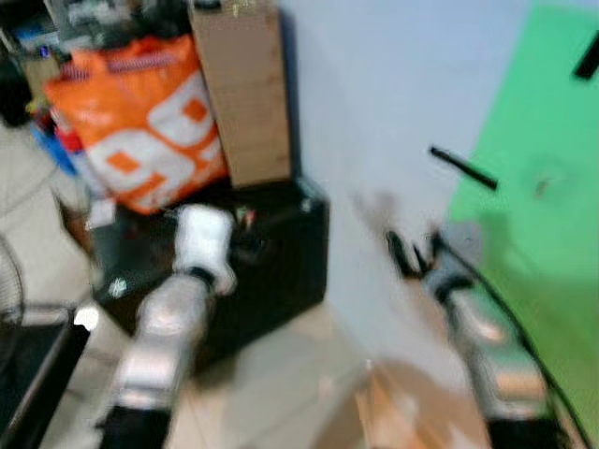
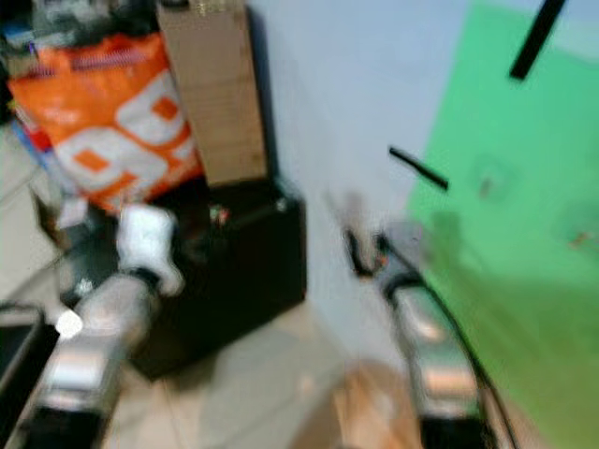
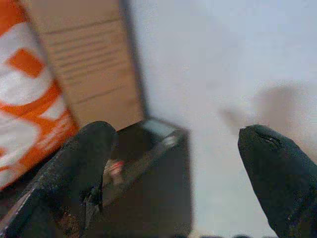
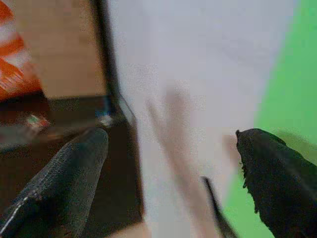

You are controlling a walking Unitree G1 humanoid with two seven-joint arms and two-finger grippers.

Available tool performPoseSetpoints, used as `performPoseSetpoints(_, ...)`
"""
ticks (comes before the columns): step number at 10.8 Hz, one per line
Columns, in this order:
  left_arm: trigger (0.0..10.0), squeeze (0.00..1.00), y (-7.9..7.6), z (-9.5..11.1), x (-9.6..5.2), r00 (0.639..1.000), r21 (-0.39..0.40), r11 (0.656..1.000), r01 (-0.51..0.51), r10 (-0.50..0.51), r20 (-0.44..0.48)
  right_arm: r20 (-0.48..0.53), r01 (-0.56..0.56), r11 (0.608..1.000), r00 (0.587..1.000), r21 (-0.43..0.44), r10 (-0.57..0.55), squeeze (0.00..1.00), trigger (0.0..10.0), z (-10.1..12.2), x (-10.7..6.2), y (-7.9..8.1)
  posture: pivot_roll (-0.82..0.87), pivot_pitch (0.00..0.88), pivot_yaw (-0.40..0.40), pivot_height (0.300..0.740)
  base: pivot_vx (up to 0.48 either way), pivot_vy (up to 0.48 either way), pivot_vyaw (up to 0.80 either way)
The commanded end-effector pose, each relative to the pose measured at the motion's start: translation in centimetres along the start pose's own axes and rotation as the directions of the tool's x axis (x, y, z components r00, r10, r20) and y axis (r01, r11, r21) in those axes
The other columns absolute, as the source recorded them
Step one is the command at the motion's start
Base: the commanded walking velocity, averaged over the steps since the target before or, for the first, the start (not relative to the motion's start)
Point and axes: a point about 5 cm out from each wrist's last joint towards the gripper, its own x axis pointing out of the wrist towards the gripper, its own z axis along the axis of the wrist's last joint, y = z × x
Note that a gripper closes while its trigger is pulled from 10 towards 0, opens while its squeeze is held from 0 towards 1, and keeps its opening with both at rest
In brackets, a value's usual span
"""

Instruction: Hang keys on a hook

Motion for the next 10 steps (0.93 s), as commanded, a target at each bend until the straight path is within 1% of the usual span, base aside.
performPoseSetpoints(1, 10.0, 0.0, 1.23, 0.22, -0.31, 0.999, 0.023, 0.999, -0.035, 0.035, 0.002, 0.03, -0.043, 0.999, 0.999, 0.003, 0.043, 1.0, 10.0, 0.79, 0.28, 1.06, -0.05, 0.0, 0.054, 0.74, 0.368, 0.0, 0.79)
performPoseSetpoints(4, 10.0, 0.0, 1.16, 0.15, -0.33, 0.999, 0.019, 0.999, -0.036, 0.036, 0.001, 0.031, -0.038, 0.999, 0.999, -0.004, 0.038, 1.0, 10.0, 0.79, 0.36, 1.06, -0.05, 0.0, 0.048, 0.74, 0.371, 0.0, 0.79)
performPoseSetpoints(5, 10.0, 0.0, 1.12, 0.09, -0.37, 0.999, 0.018, 0.999, -0.038, 0.038, 0.0, 0.032, -0.024, 1.0, 0.999, -0.004, 0.024, 1.0, 10.0, 0.81, 0.4, 0.95, -0.04, 0.0, 0.046, 0.74, 0.36, 0.0, 0.0)
performPoseSetpoints(10, 10.0, 0.0, 1.17, 0.03, -0.46, 0.999, 0.015, 0.999, -0.044, 0.044, -0.001, 0.03, -0.025, 0.999, 0.999, -0.02, 0.026, 1.0, 10.0, 0.79, 0.53, 0.78, -0.04, 0.0, 0.042, 0.74, 0.363, 0.0, 0.0)
